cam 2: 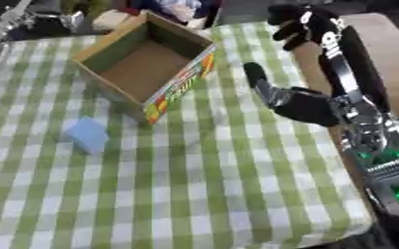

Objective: Pick up objects on the table and place them in the box.

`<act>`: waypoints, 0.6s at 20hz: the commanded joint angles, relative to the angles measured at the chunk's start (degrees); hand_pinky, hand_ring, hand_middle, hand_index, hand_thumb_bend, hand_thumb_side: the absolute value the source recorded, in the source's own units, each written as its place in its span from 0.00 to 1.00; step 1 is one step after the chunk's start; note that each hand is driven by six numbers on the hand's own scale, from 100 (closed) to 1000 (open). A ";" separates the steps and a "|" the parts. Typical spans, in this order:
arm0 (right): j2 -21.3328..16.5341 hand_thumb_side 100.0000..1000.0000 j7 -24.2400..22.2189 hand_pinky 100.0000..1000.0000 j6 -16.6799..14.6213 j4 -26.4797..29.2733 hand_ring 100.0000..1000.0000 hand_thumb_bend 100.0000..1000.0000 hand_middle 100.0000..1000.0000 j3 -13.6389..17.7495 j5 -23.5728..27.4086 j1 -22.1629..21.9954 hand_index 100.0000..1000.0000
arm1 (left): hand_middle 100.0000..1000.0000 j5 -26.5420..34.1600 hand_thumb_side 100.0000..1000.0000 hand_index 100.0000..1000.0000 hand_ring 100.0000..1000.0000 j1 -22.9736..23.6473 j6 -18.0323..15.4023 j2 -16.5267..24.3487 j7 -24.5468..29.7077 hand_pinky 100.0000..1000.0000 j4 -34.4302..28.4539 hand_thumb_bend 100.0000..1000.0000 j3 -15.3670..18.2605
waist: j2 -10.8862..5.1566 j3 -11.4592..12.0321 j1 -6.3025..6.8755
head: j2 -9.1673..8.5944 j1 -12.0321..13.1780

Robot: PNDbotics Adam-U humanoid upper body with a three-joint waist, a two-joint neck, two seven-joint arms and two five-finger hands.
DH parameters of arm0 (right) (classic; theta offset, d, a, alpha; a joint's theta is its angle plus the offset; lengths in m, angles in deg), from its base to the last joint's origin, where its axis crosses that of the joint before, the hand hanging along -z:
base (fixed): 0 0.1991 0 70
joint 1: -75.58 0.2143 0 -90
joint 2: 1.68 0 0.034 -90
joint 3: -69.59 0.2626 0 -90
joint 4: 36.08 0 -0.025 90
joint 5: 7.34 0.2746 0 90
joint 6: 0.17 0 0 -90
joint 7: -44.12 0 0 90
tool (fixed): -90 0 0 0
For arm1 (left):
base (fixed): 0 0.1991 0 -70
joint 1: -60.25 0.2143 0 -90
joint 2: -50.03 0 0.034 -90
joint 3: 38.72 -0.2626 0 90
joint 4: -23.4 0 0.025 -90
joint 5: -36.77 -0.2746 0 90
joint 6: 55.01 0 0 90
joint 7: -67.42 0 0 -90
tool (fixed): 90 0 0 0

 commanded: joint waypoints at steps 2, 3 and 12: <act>-0.16 0.31 -0.55 0.53 -0.17 0.61 0.63 0.22 0.68 0.04 0.57 1.09 0.84 | 0.72 -4.00 0.34 0.83 0.70 -2.40 -0.69 -1.76 2.53 0.65 3.97 0.40 -0.04 | -0.82 -0.46 -0.20 | -0.66 0.48; -0.15 0.31 -0.59 0.53 -0.17 0.61 0.63 0.22 0.68 0.05 0.58 1.07 0.84 | 0.77 -5.01 0.41 0.88 0.74 -2.46 -0.84 -1.97 3.19 0.67 4.35 0.49 -0.07 | -0.79 -0.57 -0.20 | -0.67 0.53; -0.30 0.31 -0.34 0.53 -0.12 0.42 0.63 0.22 0.68 0.45 0.43 0.69 0.84 | 0.74 -5.89 0.51 0.86 0.70 0.57 -4.53 1.72 4.37 0.67 -2.49 0.58 0.70 | -0.45 0.32 0.24 | -0.81 -0.36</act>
